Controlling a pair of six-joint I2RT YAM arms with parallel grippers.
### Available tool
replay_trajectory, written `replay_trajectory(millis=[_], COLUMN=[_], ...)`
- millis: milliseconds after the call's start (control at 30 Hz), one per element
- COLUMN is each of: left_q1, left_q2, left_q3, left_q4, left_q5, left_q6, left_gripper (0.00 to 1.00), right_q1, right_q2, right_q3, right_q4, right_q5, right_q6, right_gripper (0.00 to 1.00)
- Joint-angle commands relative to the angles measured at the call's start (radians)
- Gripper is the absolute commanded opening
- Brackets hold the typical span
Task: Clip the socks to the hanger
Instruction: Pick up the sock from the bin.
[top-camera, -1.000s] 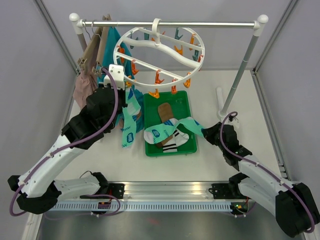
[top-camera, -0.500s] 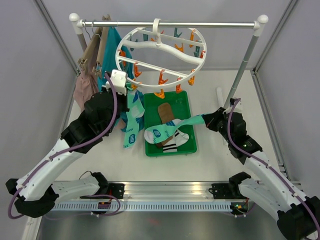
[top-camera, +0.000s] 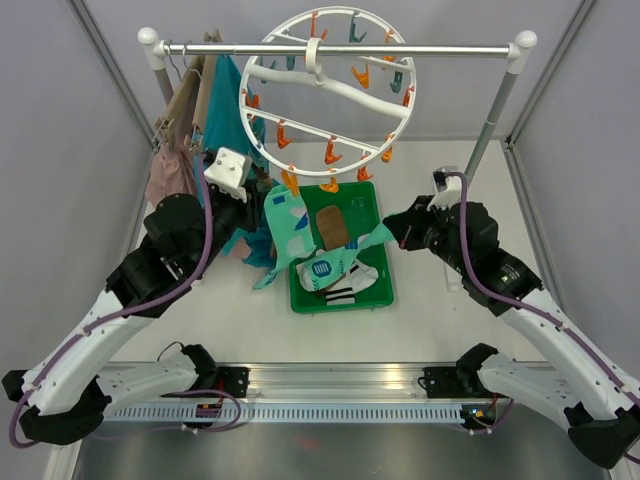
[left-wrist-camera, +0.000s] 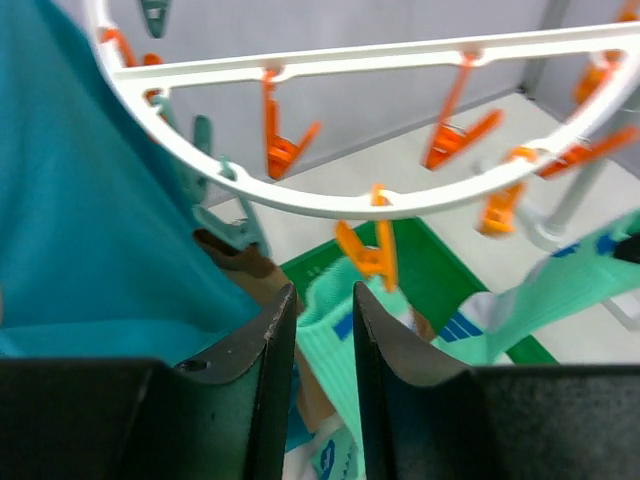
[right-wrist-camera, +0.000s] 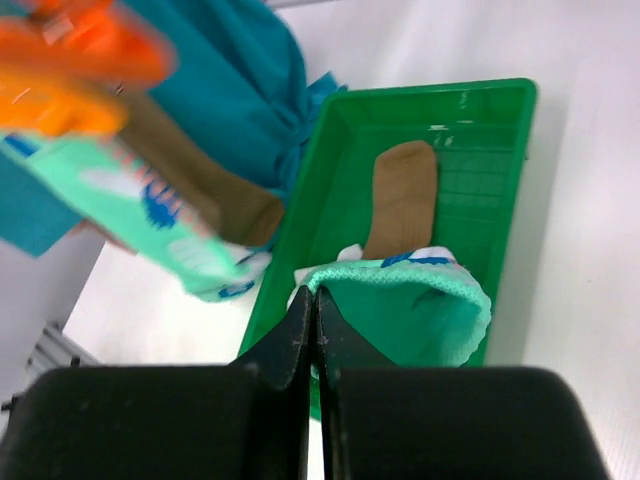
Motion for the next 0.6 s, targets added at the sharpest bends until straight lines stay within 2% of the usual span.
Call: replay_trajectory(millis=[0,67,100,200,300,433,567], left_q1=[0.003,0.003,0.003,0.003,0.003,0.002,-0.005], left_q2=[-0.050,-0.092,-0.105,-0.119,-0.100,-0.067,-0.034], left_q3=[-0.013,-0.030,-0.034,-0.043,-0.072,-0.190,-0.316], left_q4=[0.038,0.046,0.049,0.049,0.076,0.188,0.412], left_q5=[0.224,0.342,0.464,0.647,0.743,0.789,0.811], left_q6=[0.041,0.057,0.057,0.066,0.055,0.025,0.018], left_gripper=[0.35,0.38,0.40,0.41,0.42,0.43,0.44], right_q1=[0.076,0.101,0.122,0.152,0.172,0.188,0.193], right_q2=[0.037,0.049,0.060,0.073,0.081,0.104,0.127], right_q3=[0.099,0.137,0.146,0.186,0.229,0.310,0.370], right_q4=[-0.077,-0.111,-0.120,-0.157,-0.188,-0.226,-0.263], right_q5=[0.013,0.017,0.023,0.026,0.028,0.008,-0.032], right_q6=[-0.085,-0.101,-0.107,-0.115,-0.115,-0.115,-0.107], right_gripper=[0.00,0.00,0.00,0.00,0.00,0.00,0.00])
